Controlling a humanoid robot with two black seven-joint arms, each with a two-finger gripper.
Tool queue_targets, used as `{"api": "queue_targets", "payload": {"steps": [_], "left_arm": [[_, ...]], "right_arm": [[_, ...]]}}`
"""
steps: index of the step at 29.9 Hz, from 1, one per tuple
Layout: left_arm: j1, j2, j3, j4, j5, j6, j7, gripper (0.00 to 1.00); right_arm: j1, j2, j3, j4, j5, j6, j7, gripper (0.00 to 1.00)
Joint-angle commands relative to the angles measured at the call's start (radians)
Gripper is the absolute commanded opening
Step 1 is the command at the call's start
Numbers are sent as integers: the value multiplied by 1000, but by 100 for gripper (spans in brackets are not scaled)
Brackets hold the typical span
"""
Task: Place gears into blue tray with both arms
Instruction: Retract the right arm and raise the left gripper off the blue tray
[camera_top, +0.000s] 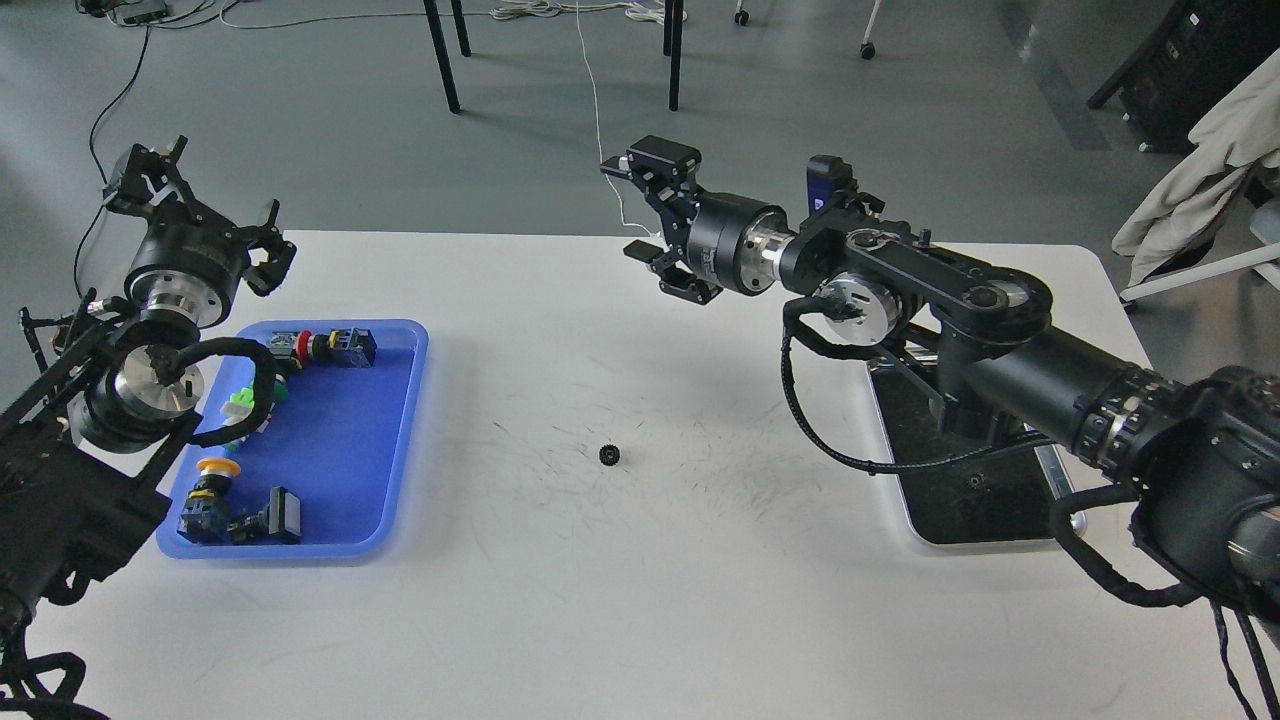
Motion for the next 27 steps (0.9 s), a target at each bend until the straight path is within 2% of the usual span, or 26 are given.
{"api": "queue_targets", "payload": {"steps": [1, 4, 8, 13, 16, 20, 24, 27], "left_arm": [[-36, -9, 41, 0, 14, 1, -6, 98], [-58, -21, 104, 0, 20, 2, -13, 98], [-70, 0, 190, -3, 37, 1, -16, 98], [-100, 152, 352, -29, 79, -7, -14, 98], [-153, 248, 423, -119, 131, -4, -6, 98], [-173, 405, 440, -314, 319, -9, 0, 98], [-160, 437, 442, -423, 630, -6, -2, 98], [-142, 436, 445, -454, 889, -6, -6, 98]], "right_arm": [[-154, -155, 180, 178, 71, 11, -1, 95], [-335, -237, 355, 275, 135, 76, -1, 95], [-520, -251, 565, 286, 207, 149, -2, 95], [-639, -257, 704, 286, 316, 172, -1, 95], [-660, -255, 727, 283, 336, 168, 5, 95], [-676, -252, 725, 278, 335, 168, 13, 97], [-697, -254, 728, 277, 335, 169, 13, 97], [-700, -254, 727, 278, 335, 169, 13, 97]]}}
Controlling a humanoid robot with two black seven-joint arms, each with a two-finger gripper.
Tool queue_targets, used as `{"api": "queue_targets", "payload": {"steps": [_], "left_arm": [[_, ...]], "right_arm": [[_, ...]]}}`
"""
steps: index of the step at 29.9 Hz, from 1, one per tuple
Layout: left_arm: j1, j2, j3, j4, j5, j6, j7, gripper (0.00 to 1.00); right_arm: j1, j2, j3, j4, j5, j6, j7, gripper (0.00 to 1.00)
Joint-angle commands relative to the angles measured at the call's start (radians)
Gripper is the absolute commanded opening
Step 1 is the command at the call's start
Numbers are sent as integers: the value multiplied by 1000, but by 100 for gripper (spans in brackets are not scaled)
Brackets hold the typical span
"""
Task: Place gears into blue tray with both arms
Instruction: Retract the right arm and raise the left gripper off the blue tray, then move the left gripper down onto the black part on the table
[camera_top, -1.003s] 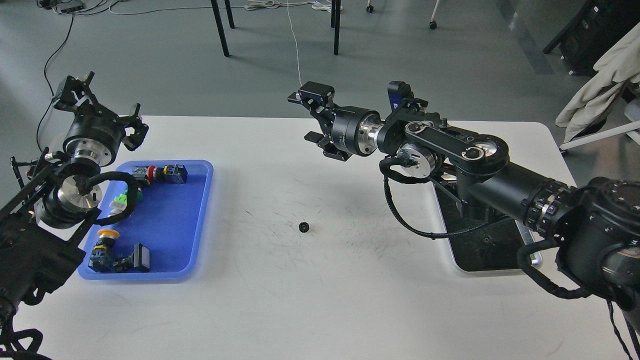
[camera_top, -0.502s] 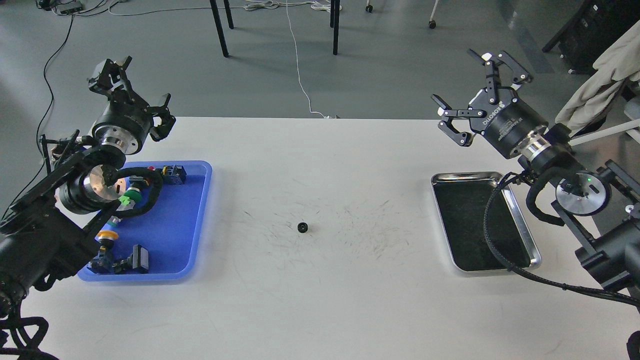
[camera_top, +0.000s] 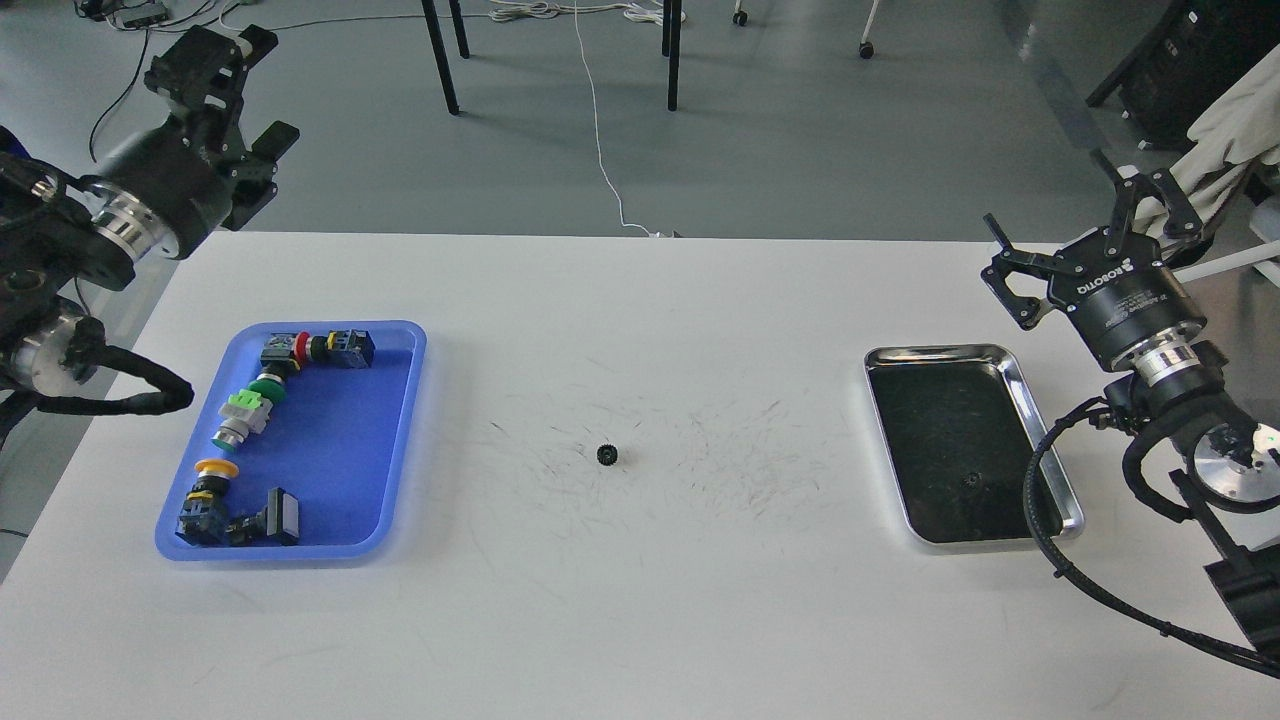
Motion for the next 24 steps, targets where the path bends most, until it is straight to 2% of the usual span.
{"api": "queue_targets", "payload": {"steps": [1, 4, 9, 12, 14, 17, 24], "left_arm": [[24, 3, 0, -54, 328, 1, -5, 98], [24, 4, -1, -138, 489, -5, -5, 98], [27, -14, 2, -204, 555, -15, 3, 98], [26, -36, 75, -246, 633, -15, 19, 98], [20, -78, 138, -252, 700, -12, 19, 98], [26, -122, 160, -246, 835, -9, 29, 98], [36, -160, 169, -202, 1020, -8, 84, 98]], "right_arm": [[-4, 0, 2, 4, -1, 1, -1, 97], [-4, -3, 3, 5, -1, 1, 1, 97], [-20, -2, 0, 5, -1, 1, 1, 97], [-46, -2, -9, 22, -1, 6, 1, 98], [-60, -3, -10, 38, -1, 6, 1, 98], [-61, -2, -7, 35, -2, 2, 3, 98], [-67, -2, -1, 31, -1, 2, 3, 98]]}}
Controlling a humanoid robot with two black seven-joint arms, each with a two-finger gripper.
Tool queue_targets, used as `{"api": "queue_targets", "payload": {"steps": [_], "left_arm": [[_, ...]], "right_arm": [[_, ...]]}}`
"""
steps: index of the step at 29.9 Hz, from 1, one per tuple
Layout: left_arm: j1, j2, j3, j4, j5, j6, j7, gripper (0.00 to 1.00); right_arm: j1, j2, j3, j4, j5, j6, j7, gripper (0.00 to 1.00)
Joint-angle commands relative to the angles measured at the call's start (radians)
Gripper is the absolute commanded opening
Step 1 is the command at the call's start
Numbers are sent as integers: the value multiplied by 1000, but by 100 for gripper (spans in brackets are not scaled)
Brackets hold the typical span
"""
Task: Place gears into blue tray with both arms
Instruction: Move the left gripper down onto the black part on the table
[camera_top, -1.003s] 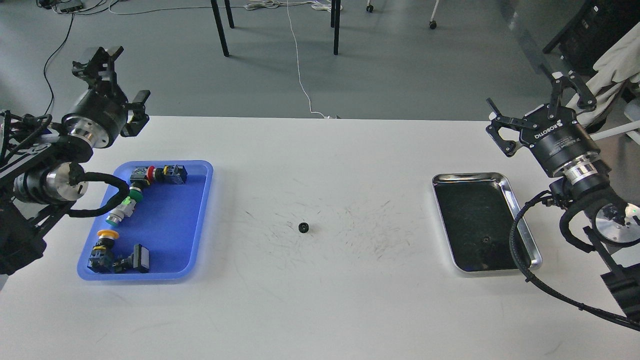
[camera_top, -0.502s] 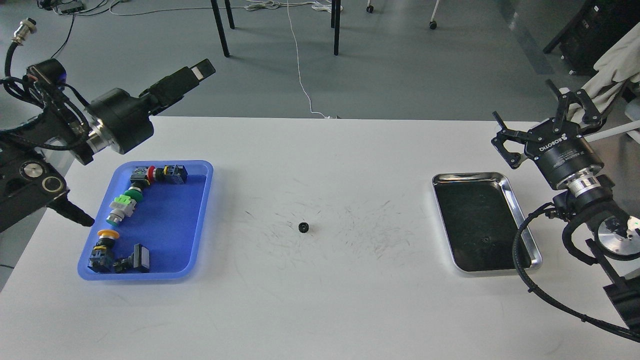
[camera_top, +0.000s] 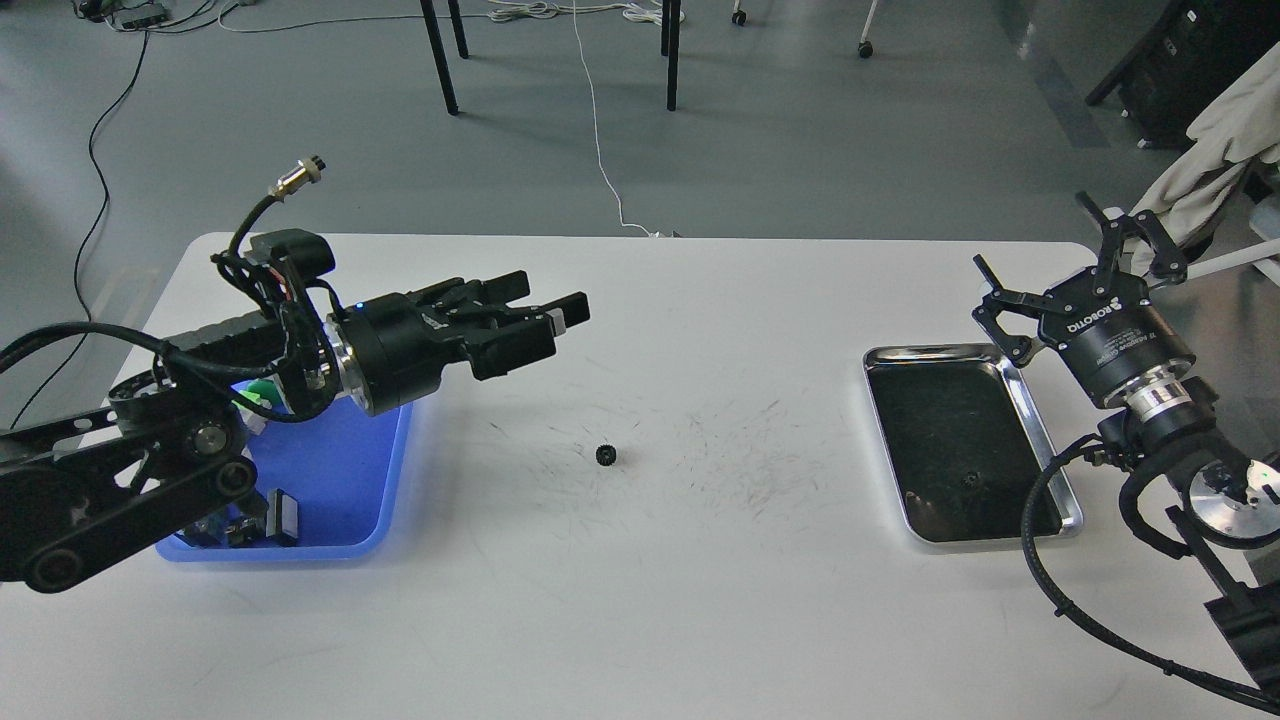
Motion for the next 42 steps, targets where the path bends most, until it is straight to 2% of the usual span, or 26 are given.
{"api": "queue_targets", "payload": {"steps": [1, 6, 14, 21, 34, 42], "left_arm": [[16, -5, 3, 45, 72, 2, 24, 98], [84, -17, 3, 136, 195, 41, 26, 98], [222, -169, 11, 263, 474, 110, 26, 98], [220, -279, 23, 343, 529, 155, 27, 97], [220, -430, 32, 472, 529, 173, 49, 95], [220, -471, 35, 539, 529, 190, 52, 83]], "right_arm": [[-1, 0, 4, -4, -1, -2, 1, 98], [-6, 0, 5, -37, -1, -2, 1, 98], [-7, 6, 4, -67, -1, -11, 9, 98], [-7, 14, 5, -90, -2, -12, 9, 98], [10, 14, -2, -127, -2, -11, 9, 98], [11, 14, 1, -127, -2, -11, 9, 98]]}}
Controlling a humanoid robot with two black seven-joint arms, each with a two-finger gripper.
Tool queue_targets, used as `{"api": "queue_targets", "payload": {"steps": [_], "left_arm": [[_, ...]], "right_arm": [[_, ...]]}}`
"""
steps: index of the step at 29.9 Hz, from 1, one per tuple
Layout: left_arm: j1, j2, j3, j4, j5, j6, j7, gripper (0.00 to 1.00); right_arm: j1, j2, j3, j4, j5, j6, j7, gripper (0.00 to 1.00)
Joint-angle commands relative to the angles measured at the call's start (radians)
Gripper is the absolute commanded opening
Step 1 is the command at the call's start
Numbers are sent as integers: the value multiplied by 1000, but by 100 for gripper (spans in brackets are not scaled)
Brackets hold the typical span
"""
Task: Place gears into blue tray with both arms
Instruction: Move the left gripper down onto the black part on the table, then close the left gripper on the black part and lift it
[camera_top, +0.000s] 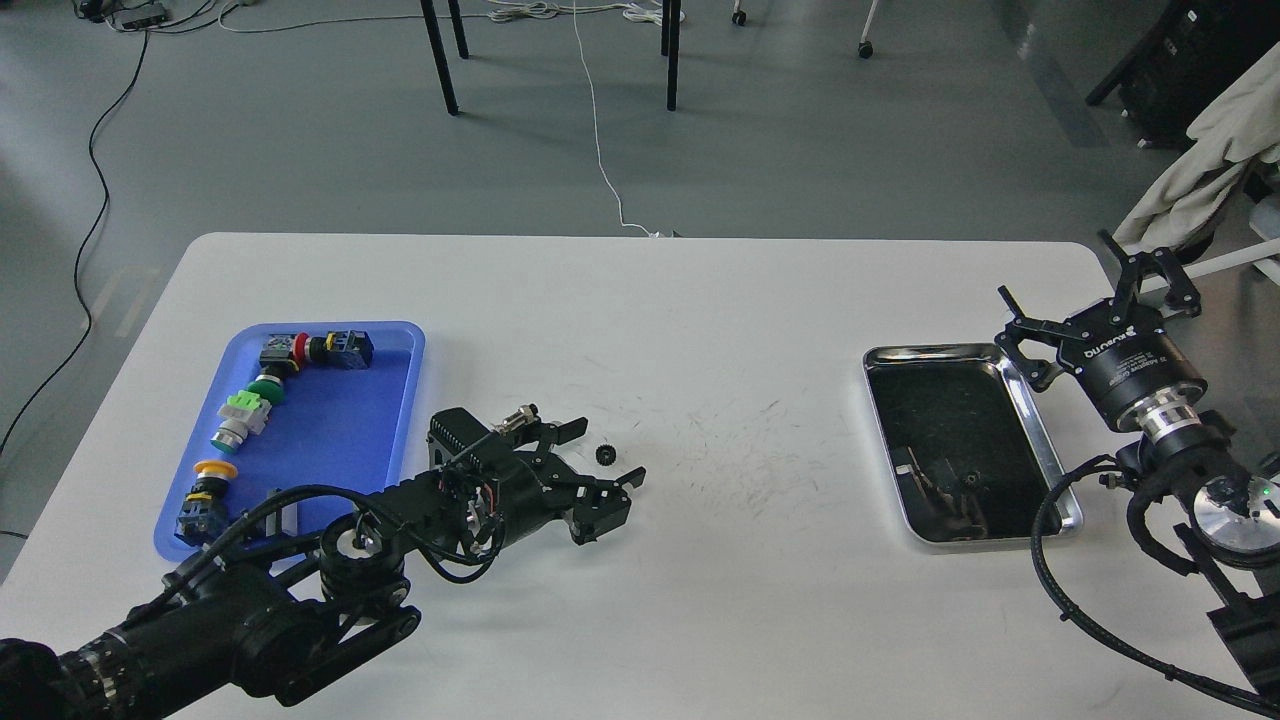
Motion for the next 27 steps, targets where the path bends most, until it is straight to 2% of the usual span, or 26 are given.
{"api": "queue_targets", "payload": {"steps": [1, 4, 10, 12, 13, 14, 16, 23, 27], "left_arm": [[0, -17, 0, 29, 0, 16, 3, 80], [0, -19, 3, 36, 0, 16, 5, 72], [0, -16, 22, 42, 0, 16, 14, 42], [2, -11, 25, 42, 0, 16, 20, 37], [3, -13, 25, 42, 0, 16, 21, 24], [4, -13, 25, 40, 0, 16, 21, 16], [5, -17, 23, 40, 0, 16, 21, 8], [5, -8, 22, 28, 0, 34, 26, 6], [0, 68, 5, -38, 0, 83, 31, 6]], "right_arm": [[0, 0, 3, 0, 0, 0, 0, 98], [0, 0, 3, 0, 0, 0, 0, 98], [0, 0, 3, 0, 0, 1, 0, 98], [0, 0, 3, 0, 0, 1, 0, 98], [0, 0, 1, 0, 0, 3, 0, 98], [0, 0, -2, 0, 0, 3, 0, 98], [0, 0, -3, 0, 0, 3, 0, 98], [1, -2, -3, 1, 0, 4, 0, 98], [3, -2, -9, 6, 0, 8, 0, 98]]}}
